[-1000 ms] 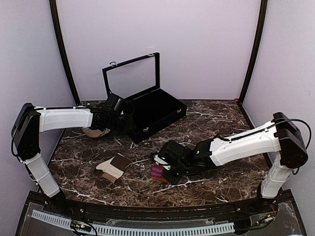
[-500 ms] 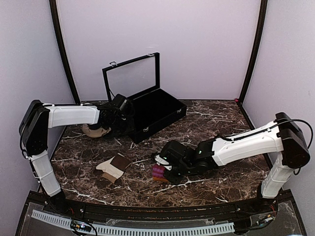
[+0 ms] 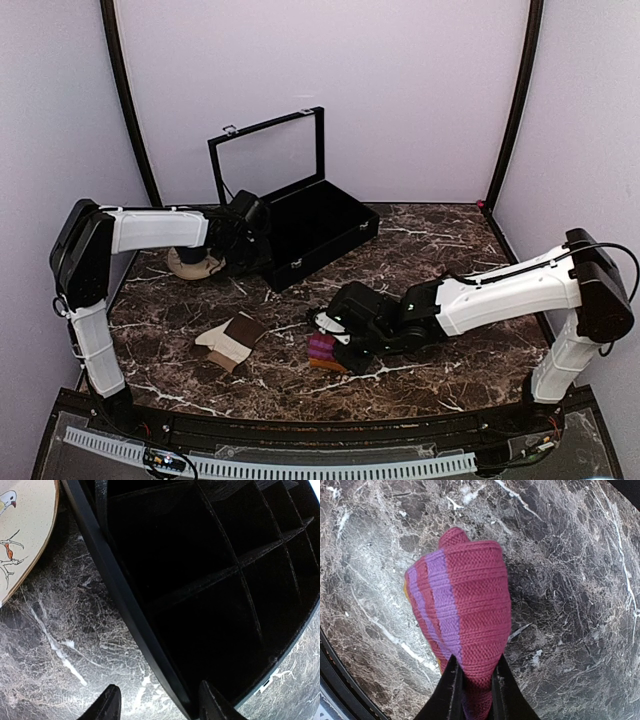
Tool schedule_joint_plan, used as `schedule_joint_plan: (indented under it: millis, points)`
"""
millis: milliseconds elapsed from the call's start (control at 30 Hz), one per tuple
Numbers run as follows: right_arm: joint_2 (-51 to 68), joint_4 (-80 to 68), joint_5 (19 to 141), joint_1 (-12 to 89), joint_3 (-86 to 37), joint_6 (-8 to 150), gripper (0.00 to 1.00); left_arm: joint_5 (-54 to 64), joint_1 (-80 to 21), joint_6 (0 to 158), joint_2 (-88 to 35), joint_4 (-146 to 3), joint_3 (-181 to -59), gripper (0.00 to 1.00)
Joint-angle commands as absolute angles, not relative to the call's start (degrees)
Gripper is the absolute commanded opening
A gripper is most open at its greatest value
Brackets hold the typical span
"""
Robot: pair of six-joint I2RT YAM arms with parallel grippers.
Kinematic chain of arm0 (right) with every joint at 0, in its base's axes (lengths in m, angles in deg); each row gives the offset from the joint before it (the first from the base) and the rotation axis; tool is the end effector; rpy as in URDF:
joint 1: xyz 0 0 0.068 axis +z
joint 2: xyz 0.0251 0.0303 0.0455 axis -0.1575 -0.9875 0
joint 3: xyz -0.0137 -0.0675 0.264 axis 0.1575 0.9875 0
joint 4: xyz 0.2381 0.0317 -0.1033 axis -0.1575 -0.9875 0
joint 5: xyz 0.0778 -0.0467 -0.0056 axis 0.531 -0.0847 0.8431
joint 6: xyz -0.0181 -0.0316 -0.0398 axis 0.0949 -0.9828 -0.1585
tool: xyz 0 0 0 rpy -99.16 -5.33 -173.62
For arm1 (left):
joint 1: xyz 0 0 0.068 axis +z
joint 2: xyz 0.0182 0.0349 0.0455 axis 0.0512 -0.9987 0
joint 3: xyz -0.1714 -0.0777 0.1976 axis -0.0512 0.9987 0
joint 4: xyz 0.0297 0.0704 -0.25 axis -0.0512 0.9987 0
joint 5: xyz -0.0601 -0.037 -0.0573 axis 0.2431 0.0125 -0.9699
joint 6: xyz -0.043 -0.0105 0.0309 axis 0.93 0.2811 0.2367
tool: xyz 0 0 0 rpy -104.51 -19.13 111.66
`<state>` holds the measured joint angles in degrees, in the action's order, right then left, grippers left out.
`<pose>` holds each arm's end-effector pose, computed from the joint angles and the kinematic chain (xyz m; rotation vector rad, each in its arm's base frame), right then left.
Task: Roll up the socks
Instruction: Pick up the storage box from the corner of the board.
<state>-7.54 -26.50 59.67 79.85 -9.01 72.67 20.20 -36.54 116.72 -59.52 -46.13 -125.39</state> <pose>0.1205 0.3211 0.1865 -1.2440 2.2303 0.2475 0.3418 -0.2221 0.2044 -0.4087 2.5284 -0.4426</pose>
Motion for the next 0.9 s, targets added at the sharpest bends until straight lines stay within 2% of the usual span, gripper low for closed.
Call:
schedule_joint_plan:
  millis: [0, 267, 533, 867]
  points:
    - [-5.4, -26.0, 60.3, 79.6, -8.8, 72.2, 0.0, 21.2, -36.2, 117.3, -60.3, -44.1, -126.9, 0.55]
    - [-5.4, -26.0, 60.6, 79.4, -9.2, 72.2, 0.0, 20.1, -36.0, 116.7, -62.5, -43.8, -129.0, 0.53]
    - [-5.1, -25.5, 60.6, 79.0, -9.2, 72.2, 0.0, 16.8, -36.1, 115.8, -64.0, -44.8, -129.3, 0.31]
    - [-4.6, -25.3, 60.6, 78.4, -9.2, 72.1, 0.0, 13.4, -36.2, 115.8, -63.0, -45.0, -126.7, 0.17]
